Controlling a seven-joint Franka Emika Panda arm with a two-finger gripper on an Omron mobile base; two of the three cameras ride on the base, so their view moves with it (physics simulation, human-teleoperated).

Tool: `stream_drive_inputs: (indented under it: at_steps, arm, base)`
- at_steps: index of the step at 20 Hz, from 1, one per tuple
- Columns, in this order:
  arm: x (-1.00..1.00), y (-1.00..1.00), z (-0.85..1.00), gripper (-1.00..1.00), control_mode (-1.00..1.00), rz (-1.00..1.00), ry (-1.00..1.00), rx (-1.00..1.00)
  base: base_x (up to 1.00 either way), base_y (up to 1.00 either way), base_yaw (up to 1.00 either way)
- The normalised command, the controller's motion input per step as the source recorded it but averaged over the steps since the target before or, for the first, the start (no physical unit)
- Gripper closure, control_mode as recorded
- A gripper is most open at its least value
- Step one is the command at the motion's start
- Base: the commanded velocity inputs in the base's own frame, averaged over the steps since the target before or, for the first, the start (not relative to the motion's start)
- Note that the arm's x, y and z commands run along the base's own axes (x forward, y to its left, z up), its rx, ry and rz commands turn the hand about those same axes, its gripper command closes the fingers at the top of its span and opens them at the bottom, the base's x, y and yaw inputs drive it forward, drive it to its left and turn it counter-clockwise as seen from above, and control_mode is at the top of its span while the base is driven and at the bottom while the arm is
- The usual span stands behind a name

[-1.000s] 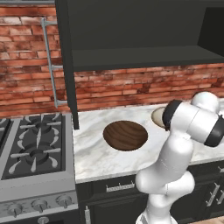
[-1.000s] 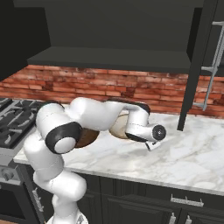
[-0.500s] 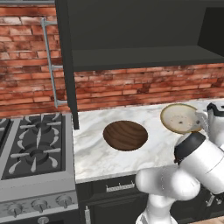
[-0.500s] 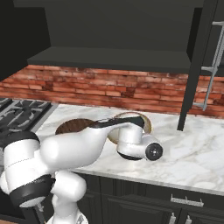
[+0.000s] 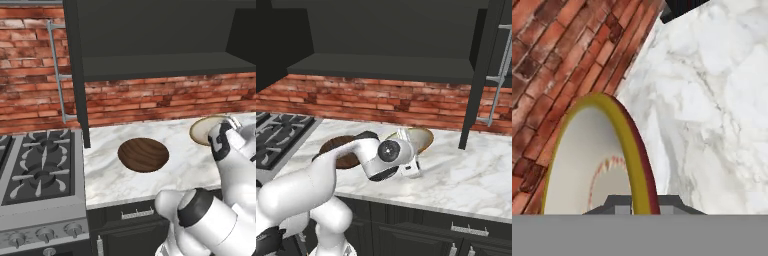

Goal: Open the cabinet. Pick the bowls from the counter and place them in the cabinet. Then close the cabinet.

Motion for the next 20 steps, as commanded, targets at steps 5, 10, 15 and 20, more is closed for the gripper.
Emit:
stream_drive_inputs:
  at_steps: [5, 10, 15, 20]
  arm:
    - [-0.24, 0.0, 0.56, 1.0, -1.0, -0.33, 0.34, 0.0]
    - [-0.27, 0.02, 0.7, 1.0, -1.0, -0.16, 0.16, 0.0]
    - [-0.57, 0.0, 0.62, 1.0, -1.0, -0.01, -0.21, 0.0]
    - [-0.85, 0.0, 0.38, 1.0, -1.0, 0.0, -0.32, 0.05]
  base:
    - [0.0, 0.0, 0.0]
    - [0.0, 0.0, 0.0]
    - [0.0, 0.0, 0.0]
    - [0.0, 0.0, 0.0]
